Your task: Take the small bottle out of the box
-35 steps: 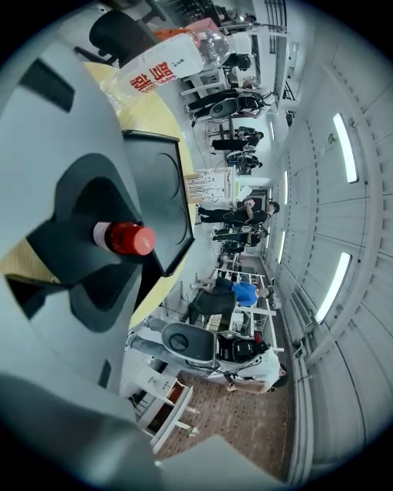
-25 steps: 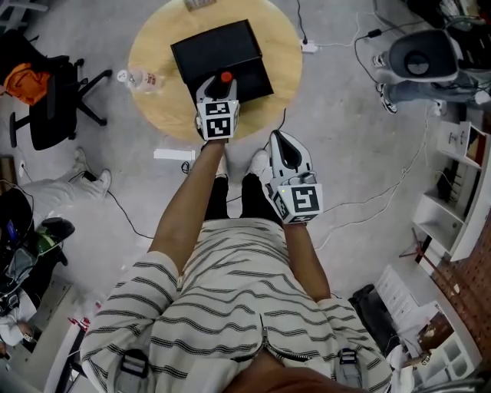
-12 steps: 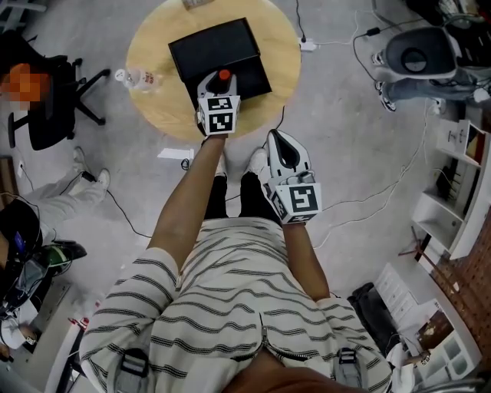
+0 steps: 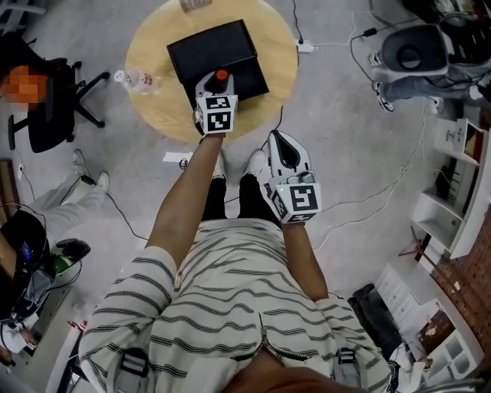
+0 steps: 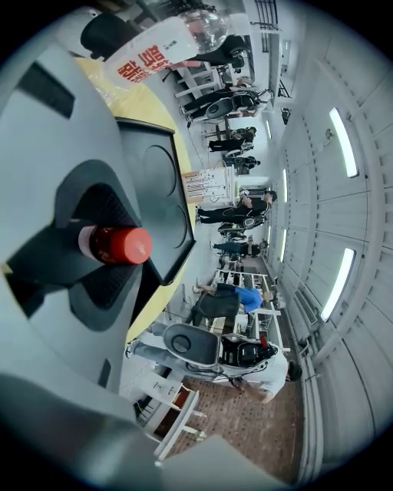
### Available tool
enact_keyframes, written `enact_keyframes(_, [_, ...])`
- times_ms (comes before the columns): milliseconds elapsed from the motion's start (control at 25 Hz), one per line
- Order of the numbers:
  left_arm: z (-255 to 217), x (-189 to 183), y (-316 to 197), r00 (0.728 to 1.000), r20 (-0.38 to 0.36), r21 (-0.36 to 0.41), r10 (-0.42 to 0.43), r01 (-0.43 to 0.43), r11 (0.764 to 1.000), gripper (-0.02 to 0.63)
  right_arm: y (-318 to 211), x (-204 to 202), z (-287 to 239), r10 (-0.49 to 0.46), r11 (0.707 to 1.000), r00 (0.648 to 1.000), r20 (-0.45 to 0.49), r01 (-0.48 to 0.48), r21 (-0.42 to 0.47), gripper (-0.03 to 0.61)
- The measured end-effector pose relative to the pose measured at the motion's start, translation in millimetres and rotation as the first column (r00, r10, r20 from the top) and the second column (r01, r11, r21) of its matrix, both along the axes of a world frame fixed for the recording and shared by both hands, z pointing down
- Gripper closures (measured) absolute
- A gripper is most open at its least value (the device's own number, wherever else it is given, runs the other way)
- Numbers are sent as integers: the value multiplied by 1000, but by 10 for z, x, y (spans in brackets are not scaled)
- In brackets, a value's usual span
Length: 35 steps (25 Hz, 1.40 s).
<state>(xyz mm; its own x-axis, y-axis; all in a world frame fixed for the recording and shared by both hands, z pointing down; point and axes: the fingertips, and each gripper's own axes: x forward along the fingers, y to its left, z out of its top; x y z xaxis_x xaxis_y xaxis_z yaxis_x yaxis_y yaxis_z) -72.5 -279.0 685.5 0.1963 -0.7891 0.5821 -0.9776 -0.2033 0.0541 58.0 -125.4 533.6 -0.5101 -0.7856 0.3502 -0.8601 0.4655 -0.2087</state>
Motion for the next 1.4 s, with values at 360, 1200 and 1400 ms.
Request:
enact_keyframes(360, [-44, 27, -32, 1000, -20, 29, 8, -7, 1000, 460, -30, -17, 86, 3, 1000, 1000, 1, -3, 9, 560])
enact_keyframes(1200, [-817, -70, 350, 999, -42, 104, -3, 7, 994, 460, 76, -64, -362, -14, 995, 1000, 7, 13, 103, 560])
enact_keyframes(1400, [-1033, -26, 403, 998, -55, 133, 2, 5, 991, 460, 45, -49, -442, -10, 993, 1000, 7, 9, 120, 560])
